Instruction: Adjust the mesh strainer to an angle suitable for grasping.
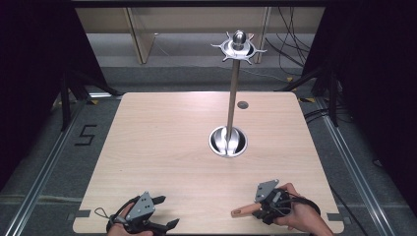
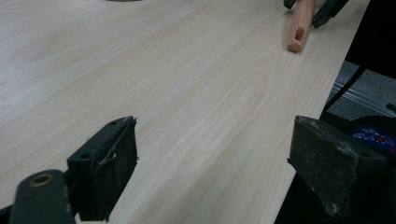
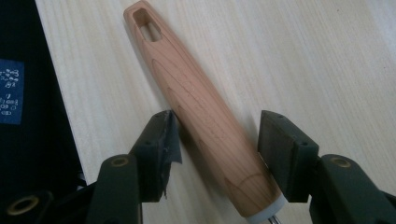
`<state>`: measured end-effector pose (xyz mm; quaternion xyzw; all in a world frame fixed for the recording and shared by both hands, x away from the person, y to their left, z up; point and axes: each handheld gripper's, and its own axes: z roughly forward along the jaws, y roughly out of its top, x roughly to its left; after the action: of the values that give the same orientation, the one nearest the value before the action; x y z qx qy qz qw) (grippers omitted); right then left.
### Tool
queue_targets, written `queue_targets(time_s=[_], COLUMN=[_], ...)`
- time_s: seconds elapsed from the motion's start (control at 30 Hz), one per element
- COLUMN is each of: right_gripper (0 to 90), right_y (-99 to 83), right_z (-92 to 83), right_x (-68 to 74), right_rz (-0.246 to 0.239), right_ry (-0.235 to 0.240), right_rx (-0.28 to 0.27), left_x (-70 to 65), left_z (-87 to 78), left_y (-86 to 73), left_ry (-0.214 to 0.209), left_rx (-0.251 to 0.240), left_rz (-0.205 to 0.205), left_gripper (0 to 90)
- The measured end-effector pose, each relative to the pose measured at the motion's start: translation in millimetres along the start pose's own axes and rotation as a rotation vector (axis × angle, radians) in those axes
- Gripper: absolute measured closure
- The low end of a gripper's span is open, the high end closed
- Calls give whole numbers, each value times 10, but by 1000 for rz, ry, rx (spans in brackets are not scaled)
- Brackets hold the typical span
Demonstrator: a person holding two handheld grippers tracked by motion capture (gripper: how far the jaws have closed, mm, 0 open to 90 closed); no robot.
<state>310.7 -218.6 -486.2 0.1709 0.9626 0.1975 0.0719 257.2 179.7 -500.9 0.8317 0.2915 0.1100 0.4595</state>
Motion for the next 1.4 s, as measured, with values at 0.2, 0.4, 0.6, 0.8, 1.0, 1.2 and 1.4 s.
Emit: queue_targets(time_s=[0.2, 0.4, 0.6, 0.8, 1.0, 1.2, 1.4], right_gripper=[552, 585, 673, 687, 689, 691, 693], right_y=[102, 193, 294, 348, 411, 411, 382], right_z=[12, 48, 62, 73, 59, -120, -273], right_x=[-113, -153, -196, -208, -193, -258, -281], right_rz=[58, 35, 41, 37, 7, 5, 68], right_ry=[17, 33, 46, 41, 5, -56, -67], right_rx=[51, 87, 146, 177, 185, 56, -36], left_x=[4, -17, -19, -15, -12, -13, -6], left_z=[6, 11, 9, 5, 5, -1, -6], left_y=[6, -1, 0, -1, -1, 4, 3], left_ry=[-4, -6, -12, -10, -7, -10, -5], left_rx=[-21, -19, -17, -12, -9, -13, -5], left_rz=[12, -20, -20, -9, -7, -8, 3], left_gripper=[147, 147, 147, 147, 147, 147, 147])
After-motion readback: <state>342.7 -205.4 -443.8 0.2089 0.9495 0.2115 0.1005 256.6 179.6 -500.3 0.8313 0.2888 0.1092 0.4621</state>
